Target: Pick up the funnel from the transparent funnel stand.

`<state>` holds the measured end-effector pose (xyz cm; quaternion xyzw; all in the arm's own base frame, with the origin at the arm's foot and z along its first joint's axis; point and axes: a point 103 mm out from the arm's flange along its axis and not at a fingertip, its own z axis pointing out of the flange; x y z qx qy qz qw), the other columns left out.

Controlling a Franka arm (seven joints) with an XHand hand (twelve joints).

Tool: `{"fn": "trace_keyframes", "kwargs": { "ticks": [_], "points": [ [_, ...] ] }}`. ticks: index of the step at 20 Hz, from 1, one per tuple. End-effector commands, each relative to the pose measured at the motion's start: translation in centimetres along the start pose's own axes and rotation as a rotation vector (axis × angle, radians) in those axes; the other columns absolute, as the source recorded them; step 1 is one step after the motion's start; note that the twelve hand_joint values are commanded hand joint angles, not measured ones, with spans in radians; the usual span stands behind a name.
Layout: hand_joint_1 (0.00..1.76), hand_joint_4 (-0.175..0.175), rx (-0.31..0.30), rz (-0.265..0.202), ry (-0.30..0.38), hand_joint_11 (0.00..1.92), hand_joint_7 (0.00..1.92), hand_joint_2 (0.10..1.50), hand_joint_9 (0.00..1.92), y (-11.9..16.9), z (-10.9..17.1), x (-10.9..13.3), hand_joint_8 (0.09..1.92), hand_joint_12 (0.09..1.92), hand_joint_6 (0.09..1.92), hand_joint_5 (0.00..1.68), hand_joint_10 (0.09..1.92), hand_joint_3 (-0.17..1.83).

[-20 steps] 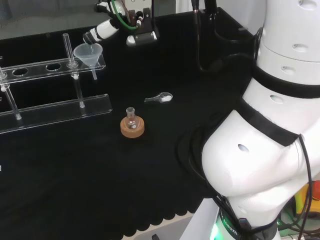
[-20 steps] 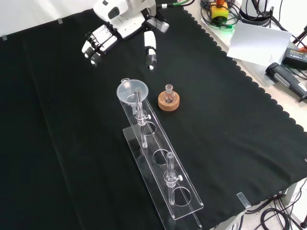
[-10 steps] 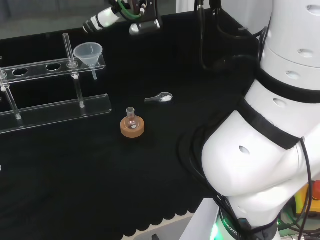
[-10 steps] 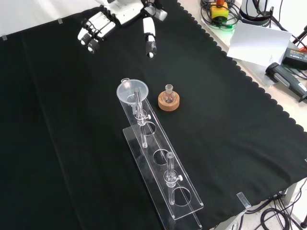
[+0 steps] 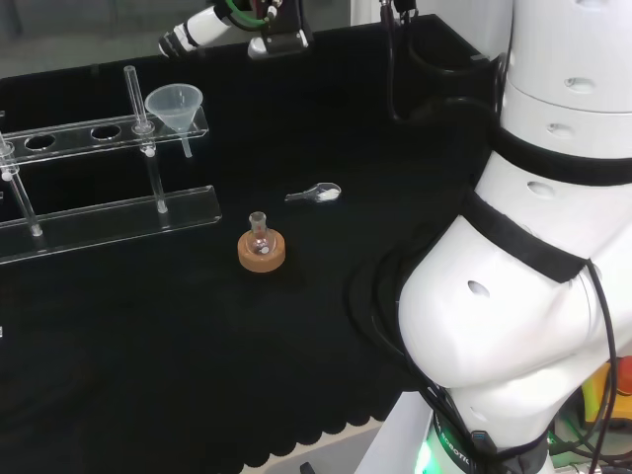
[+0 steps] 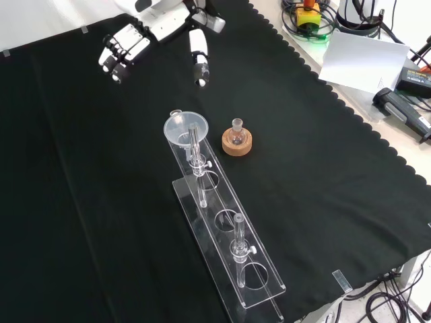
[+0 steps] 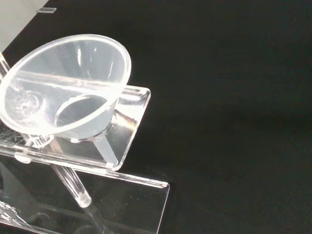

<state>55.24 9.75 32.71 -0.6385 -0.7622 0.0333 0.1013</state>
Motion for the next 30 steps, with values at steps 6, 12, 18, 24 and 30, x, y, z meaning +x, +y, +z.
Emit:
{"fn": "trace_keyframes", "kwargs": {
  "ticks": [6, 12, 18, 24, 30],
  "points": [
    [0.32, 0.041, 0.004, 0.116, 0.004, 0.0, 0.02, 0.65, 0.0, 0.4, 0.3, 2.7, 0.09, 0.27, 0.09, 0.0, 0.09, 0.04],
    [0.32, 0.039, 0.047, 0.224, 0.003, 0.0, 0.04, 0.66, 0.0, 1.0, 2.9, 6.0, 0.09, 0.27, 0.09, 0.0, 0.09, 0.03],
    [0.32, 0.037, 0.084, 0.268, -0.015, 0.0, 0.04, 0.66, 0.0, 1.3, 4.6, 8.6, 0.09, 0.26, 0.09, 0.0, 0.09, 0.03],
    [0.32, 0.036, 0.098, 0.283, -0.013, 0.0, 0.04, 0.66, 0.0, 0.1, 5.8, 8.3, 0.09, 0.26, 0.09, 0.0, 0.09, 0.03],
    [0.32, 0.035, 0.102, 0.248, -0.031, 0.0, 0.05, 0.66, 0.0, -0.9, 6.1, 8.7, 0.09, 0.26, 0.09, 0.0, 0.09, 0.03]
  ]
}}
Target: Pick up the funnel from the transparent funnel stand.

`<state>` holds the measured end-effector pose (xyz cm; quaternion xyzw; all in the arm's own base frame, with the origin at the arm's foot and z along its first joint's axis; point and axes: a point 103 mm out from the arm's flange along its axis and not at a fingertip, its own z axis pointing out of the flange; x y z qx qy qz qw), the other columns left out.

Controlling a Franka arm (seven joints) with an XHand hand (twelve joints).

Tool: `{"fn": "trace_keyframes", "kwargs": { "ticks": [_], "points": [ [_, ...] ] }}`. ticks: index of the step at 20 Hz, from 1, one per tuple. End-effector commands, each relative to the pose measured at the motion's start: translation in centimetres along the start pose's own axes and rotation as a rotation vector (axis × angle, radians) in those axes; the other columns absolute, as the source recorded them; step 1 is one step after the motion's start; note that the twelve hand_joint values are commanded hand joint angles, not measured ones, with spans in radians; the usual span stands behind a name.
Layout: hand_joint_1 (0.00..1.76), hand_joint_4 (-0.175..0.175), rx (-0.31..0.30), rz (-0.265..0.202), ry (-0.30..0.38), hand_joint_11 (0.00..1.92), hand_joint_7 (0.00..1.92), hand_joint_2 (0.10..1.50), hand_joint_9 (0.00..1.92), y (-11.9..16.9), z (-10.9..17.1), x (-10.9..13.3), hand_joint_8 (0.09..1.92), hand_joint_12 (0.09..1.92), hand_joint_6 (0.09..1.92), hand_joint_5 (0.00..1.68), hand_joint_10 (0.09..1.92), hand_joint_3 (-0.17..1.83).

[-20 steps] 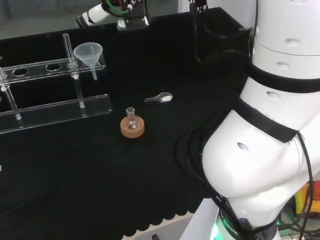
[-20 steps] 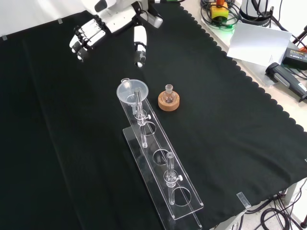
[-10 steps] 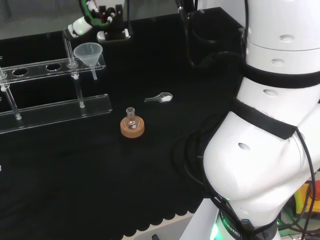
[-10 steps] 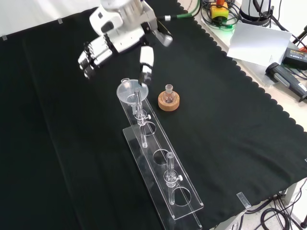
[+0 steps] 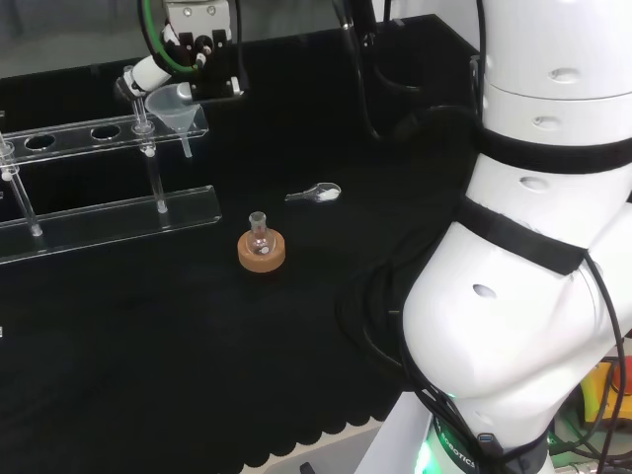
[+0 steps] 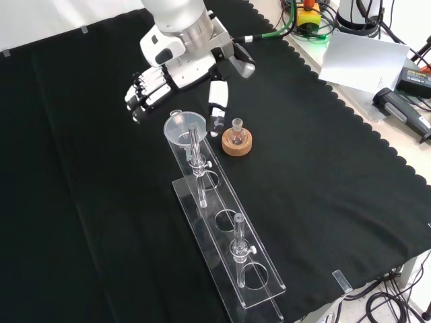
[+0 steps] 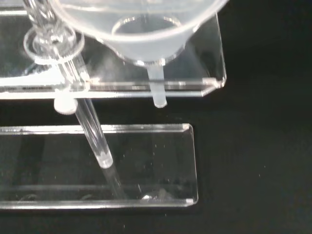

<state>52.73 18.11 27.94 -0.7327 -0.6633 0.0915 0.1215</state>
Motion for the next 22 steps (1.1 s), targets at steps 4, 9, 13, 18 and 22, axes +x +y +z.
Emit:
{"fn": "trace_keyframes", "kwargs": {
  "ticks": [4, 9, 13, 18, 22],
  "points": [
    [0.32, 0.031, 0.011, -0.055, -0.016, 0.0, 0.05, 0.66, 0.0, -0.9, 1.0, -0.1, 0.09, 0.26, 0.09, 0.0, 0.09, 0.03],
    [0.32, 0.013, 0.02, -0.06, -0.018, 0.0, 0.05, 0.66, 0.0, -0.2, 1.1, -0.5, 0.09, 0.26, 0.09, 0.0, 0.09, 0.03],
    [0.33, 0.009, 0.023, -0.048, -0.005, 0.0, 0.07, 0.66, 0.01, 0.3, 1.2, -1.7, 0.09, 0.25, 0.09, 0.0, 0.09, 0.03],
    [0.35, 0.005, 0.053, -0.037, -0.013, 0.0, 0.09, 0.66, 0.02, 0.6, 2.0, -2.6, 0.09, 0.26, 0.09, 0.0, 0.09, 0.03],
    [0.36, 0.004, 0.067, -0.032, -0.015, 0.0, 0.1, 0.66, 0.02, 0.6, 2.8, -2.9, 0.09, 0.26, 0.09, 0.0, 0.09, 0.03]
  ]
}}
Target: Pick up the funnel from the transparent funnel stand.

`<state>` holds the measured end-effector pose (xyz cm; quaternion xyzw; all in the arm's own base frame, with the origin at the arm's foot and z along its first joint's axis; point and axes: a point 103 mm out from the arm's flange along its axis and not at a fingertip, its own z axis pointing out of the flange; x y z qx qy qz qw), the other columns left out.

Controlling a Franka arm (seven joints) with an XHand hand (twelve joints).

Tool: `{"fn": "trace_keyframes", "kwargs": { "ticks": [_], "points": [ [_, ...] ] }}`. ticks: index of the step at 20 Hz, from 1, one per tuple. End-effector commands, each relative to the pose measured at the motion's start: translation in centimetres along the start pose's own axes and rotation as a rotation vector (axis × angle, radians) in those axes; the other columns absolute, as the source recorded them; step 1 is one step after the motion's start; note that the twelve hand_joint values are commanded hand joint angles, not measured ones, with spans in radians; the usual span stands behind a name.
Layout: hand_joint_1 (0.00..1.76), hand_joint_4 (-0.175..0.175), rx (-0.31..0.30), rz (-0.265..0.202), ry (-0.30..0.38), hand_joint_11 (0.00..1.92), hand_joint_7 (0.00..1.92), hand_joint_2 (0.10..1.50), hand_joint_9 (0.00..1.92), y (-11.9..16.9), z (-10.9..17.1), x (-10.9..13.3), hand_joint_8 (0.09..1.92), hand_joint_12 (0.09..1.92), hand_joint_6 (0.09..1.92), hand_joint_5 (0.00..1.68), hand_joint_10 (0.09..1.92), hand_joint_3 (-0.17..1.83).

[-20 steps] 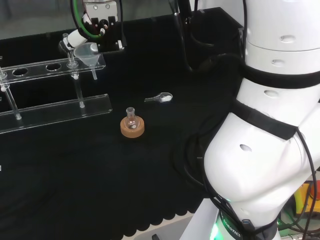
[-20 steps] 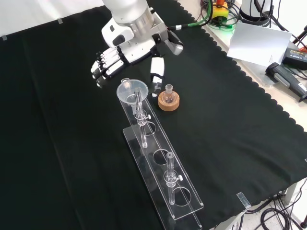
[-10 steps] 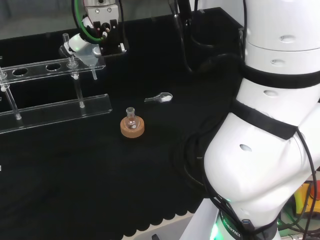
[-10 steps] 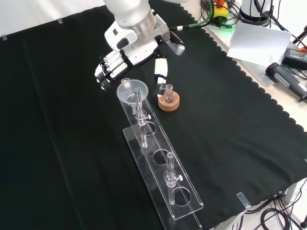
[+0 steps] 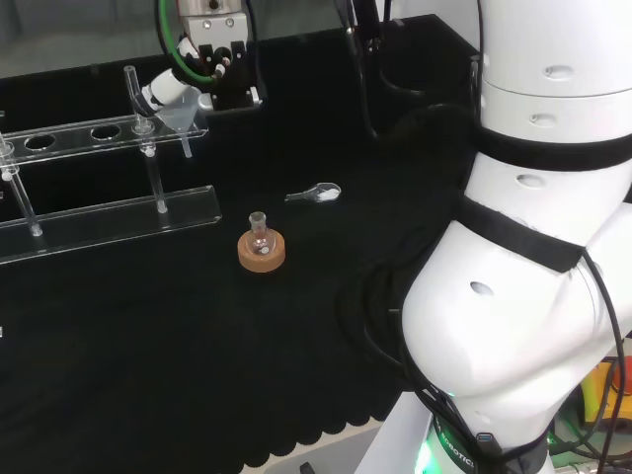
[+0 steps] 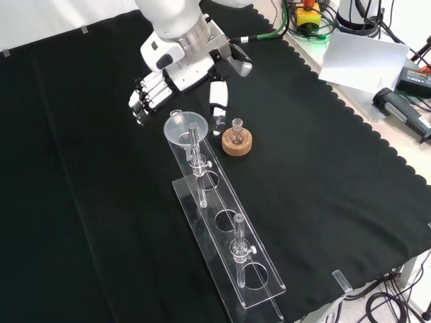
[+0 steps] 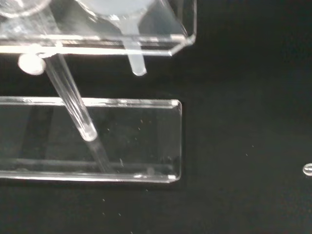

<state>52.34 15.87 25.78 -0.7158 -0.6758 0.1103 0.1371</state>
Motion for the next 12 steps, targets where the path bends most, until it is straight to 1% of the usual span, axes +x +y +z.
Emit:
{"fn": "trace_keyframes", "kwargs": {
  "ticks": [1, 7, 12],
  "points": [
    [0.36, 0.003, 0.018, 0.007, -0.001, 0.0, 0.1, 0.66, 0.03, 0.09, 0.68, -0.37, 0.09, 0.27, 0.09, 0.0, 0.09, 0.03],
    [0.37, 0.001, 0.016, -0.005, -0.005, 0.0, 0.1, 0.66, 0.03, -0.01, 0.5, -0.07, 0.09, 0.28, 0.09, 0.0, 0.09, 0.03],
    [0.37, -0.001, 0.03, -0.017, -0.015, 0.0, 0.1, 0.67, 0.03, 0.38, 1.03, 0.52, 0.09, 0.3, 0.09, 0.0, 0.09, 0.02]
  ]
}}
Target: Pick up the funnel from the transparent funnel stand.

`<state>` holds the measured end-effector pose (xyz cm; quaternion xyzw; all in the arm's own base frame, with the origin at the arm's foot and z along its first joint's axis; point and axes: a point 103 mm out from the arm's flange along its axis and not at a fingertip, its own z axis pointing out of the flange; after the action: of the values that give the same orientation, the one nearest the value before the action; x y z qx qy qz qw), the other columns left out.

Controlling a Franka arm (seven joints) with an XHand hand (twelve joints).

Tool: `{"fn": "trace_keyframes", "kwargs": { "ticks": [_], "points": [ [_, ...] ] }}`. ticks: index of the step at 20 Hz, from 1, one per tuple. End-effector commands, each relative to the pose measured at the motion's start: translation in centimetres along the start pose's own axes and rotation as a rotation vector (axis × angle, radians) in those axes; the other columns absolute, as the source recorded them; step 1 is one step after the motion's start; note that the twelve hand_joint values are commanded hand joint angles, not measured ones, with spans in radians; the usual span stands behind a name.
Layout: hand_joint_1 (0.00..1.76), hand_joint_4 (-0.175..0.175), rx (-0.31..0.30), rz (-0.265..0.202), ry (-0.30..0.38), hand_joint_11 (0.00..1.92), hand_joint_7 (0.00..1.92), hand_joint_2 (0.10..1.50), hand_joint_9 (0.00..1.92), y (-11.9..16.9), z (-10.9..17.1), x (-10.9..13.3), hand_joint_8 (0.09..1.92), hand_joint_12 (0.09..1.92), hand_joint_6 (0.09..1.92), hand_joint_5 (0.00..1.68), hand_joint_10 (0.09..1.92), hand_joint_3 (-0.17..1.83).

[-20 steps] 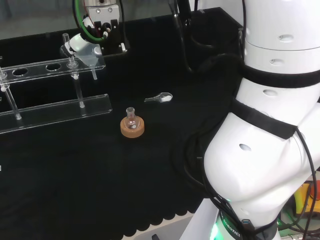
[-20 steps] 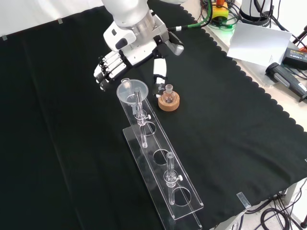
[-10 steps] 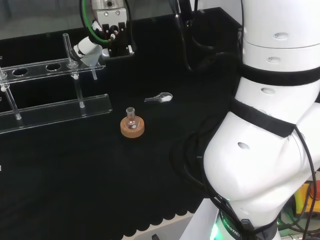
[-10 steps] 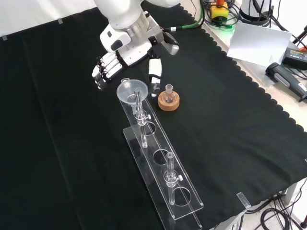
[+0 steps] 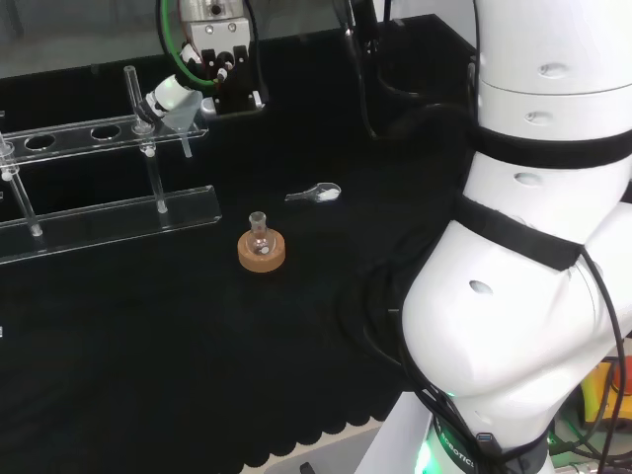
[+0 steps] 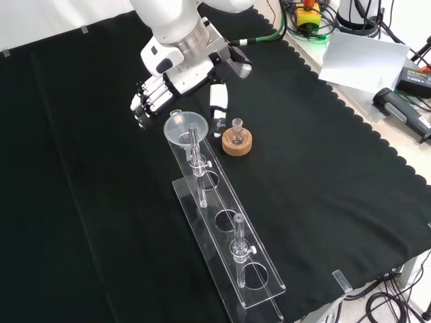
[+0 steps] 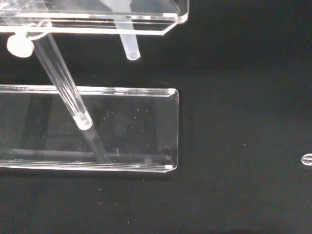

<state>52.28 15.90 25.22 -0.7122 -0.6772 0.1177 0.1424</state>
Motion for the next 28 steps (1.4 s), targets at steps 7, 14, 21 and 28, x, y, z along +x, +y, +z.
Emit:
{"fn": "trace_keyframes", "kwargs": {
  "ticks": [7, 14, 21, 28],
  "points": [
    [0.38, -0.004, 0.026, -0.01, -0.023, 0.0, 0.11, 0.67, 0.04, 0.6, 1.1, 1.1, 0.09, 0.33, 0.09, 0.0, 0.09, 0.02],
    [0.44, -0.018, -0.01, 0.001, -0.031, 0.0, 0.16, 0.7, 0.08, 1.1, 0.9, 0.7, 0.1, 0.37, 0.09, 0.0, 0.09, 0.03],
    [0.48, -0.022, -0.025, -0.002, -0.055, 0.0, 0.21, 0.71, 0.0, 1.4, 0.5, 0.6, 0.33, 0.54, 0.09, 0.02, 0.49, 0.02],
    [0.49, -0.017, -0.024, 0.004, -0.076, 0.0, 0.28, 0.71, 0.0, 1.8, 0.5, 0.3, 0.46, 0.68, 0.09, 0.11, 0.71, 0.02]
  ]
}}
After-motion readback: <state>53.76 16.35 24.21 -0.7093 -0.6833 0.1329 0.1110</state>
